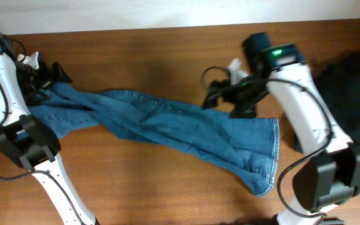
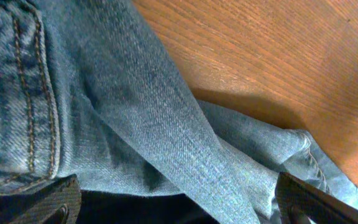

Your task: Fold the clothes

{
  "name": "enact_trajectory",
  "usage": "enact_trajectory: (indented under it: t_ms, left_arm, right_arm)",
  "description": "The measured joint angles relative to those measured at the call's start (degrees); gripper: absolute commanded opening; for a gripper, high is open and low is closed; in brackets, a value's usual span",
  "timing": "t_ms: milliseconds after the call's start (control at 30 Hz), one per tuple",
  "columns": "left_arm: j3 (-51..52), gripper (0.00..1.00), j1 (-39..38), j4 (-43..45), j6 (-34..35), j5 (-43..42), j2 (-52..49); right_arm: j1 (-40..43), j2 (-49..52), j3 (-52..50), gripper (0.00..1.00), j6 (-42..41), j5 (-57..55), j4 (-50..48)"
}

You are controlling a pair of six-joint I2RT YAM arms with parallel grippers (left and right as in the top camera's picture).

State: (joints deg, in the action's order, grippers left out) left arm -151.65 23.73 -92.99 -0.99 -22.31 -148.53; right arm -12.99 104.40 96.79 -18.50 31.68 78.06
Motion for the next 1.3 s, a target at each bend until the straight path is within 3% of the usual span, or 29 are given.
enact_trajectory:
  t_ms: [167,267,367,667,933,1300]
  left_arm:
    - [0.0,0.99,0.0,0.9,0.0,0.0,0.0]
    - [0.0,0.99,0.0,1.3,0.0,1.4,0.0]
    - [0.0,0.99,0.0,1.4,0.0,2.2,0.0]
    - [0.0,0.99,0.0,1.5,0.0,2.6,0.0]
    - [0.0,0.99,0.0,1.5,0.0,2.8,0.0]
    - [0.0,0.99,0.0,1.6,0.0,2.8,0.0]
  right_arm:
    - [-12.5,0.0,-3.4,0.99,-0.2,-6.3,-7.5]
    - [-19.5,0.0,-3.5,0.99,4.1,-25.6,-9.6]
    - [-25.6,0.7,-3.6,0.99,15.0,-37.3,-15.9]
    - [-33.5,10.6,-3.7,0.99,22.4,-44.5,-25.2]
    - [-39.6,12.2,-3.7,0.99,23.8,-45.7,-29.2]
    - [-39.8,17.5,-3.8,0.99,23.7,-46.3,-31.9]
